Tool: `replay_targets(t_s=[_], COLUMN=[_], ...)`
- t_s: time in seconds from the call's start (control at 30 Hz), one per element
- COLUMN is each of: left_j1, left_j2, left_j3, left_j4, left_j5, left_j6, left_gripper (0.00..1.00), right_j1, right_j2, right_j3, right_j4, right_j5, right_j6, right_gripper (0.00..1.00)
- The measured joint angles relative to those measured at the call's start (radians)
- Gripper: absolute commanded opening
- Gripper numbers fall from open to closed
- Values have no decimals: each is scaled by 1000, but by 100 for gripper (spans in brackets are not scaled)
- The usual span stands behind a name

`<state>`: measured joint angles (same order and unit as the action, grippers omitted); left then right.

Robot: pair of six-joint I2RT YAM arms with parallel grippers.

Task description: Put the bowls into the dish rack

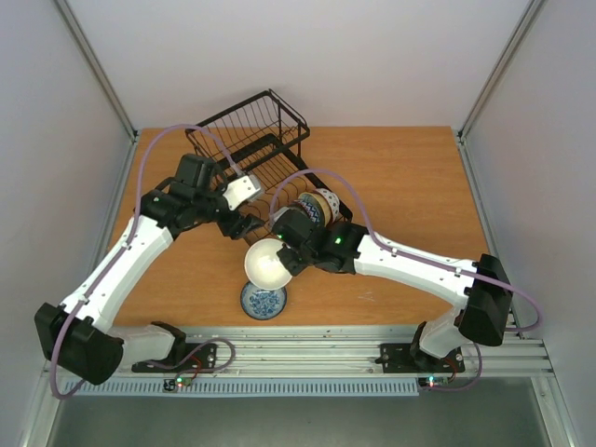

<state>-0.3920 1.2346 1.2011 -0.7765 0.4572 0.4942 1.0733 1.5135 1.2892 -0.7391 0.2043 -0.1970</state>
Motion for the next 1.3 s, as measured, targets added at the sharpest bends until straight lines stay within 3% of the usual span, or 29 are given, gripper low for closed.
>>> replay_targets(t_s=[0.27, 0.6, 0.8, 0.87, 0.97, 1.3], left_j1=[-2, -56, -91, -94, -101, -124], left_j2=[50, 167, 184, 185, 187, 208], left_j3=[53, 66, 70, 74, 76, 77], left_j4=[-101, -172, -196, -200, -200, -197], left_j5=[77, 60, 18, 1, -18, -39], left_j6=[34, 60, 64, 69, 76, 71], left_gripper=[70, 62, 37, 34, 34, 56], right_j1=[-6, -8, -13, -13, -13, 1], right_j2=[32, 34, 32, 31, 26, 8], right_j3=[53, 101, 101, 101, 101, 101], right_j4=[-57, -79, -89, -94, -100, -80], right_j5=[171, 304, 331, 332, 329, 309], right_j6=[-19, -50, -56, -59, -62, -66], right_gripper=[1, 1, 1, 1, 1, 1])
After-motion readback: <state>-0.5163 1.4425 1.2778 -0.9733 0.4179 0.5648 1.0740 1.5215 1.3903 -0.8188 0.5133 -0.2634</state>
